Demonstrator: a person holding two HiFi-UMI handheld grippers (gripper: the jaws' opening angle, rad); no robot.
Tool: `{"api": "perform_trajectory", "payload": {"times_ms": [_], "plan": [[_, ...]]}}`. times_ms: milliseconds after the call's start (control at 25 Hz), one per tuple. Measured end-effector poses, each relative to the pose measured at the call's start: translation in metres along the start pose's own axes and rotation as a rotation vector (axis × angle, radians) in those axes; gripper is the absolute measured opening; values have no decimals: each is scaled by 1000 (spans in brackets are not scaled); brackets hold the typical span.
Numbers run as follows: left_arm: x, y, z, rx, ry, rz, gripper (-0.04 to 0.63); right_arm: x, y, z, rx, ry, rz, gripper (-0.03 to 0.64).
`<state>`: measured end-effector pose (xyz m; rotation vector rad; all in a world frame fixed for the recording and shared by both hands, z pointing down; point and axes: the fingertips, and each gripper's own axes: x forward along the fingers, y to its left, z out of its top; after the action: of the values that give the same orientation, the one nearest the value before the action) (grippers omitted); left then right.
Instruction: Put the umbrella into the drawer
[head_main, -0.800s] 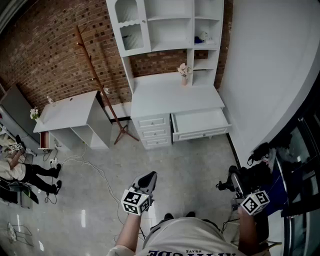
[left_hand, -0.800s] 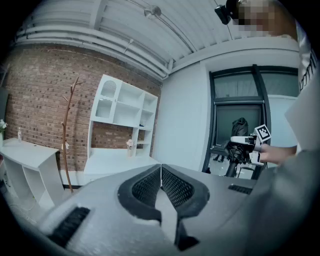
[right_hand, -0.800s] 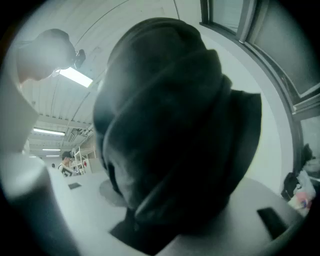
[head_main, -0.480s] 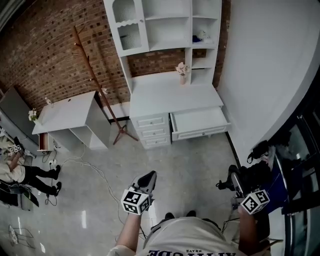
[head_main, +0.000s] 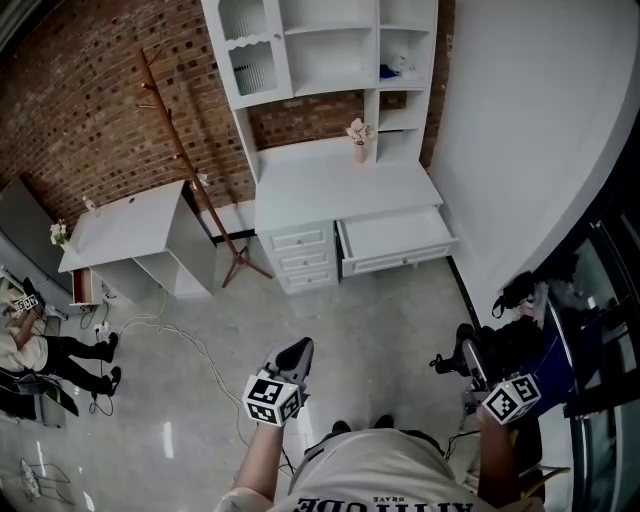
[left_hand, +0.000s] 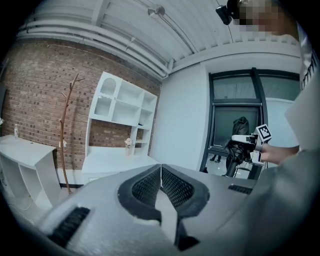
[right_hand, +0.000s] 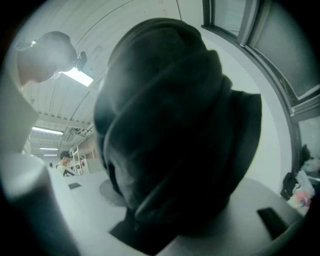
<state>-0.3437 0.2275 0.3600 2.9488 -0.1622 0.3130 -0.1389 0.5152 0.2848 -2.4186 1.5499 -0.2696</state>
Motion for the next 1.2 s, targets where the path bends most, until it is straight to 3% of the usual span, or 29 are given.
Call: {"api": "perform_trajectory", "payload": {"times_ms": [600, 1200], "plan": [[-28, 21, -16, 2, 17, -41, 26, -12, 39, -25, 16, -7, -39, 272], [-25, 26, -29, -11, 44, -48, 26, -12, 41, -36, 24, 8, -44, 272]]}}
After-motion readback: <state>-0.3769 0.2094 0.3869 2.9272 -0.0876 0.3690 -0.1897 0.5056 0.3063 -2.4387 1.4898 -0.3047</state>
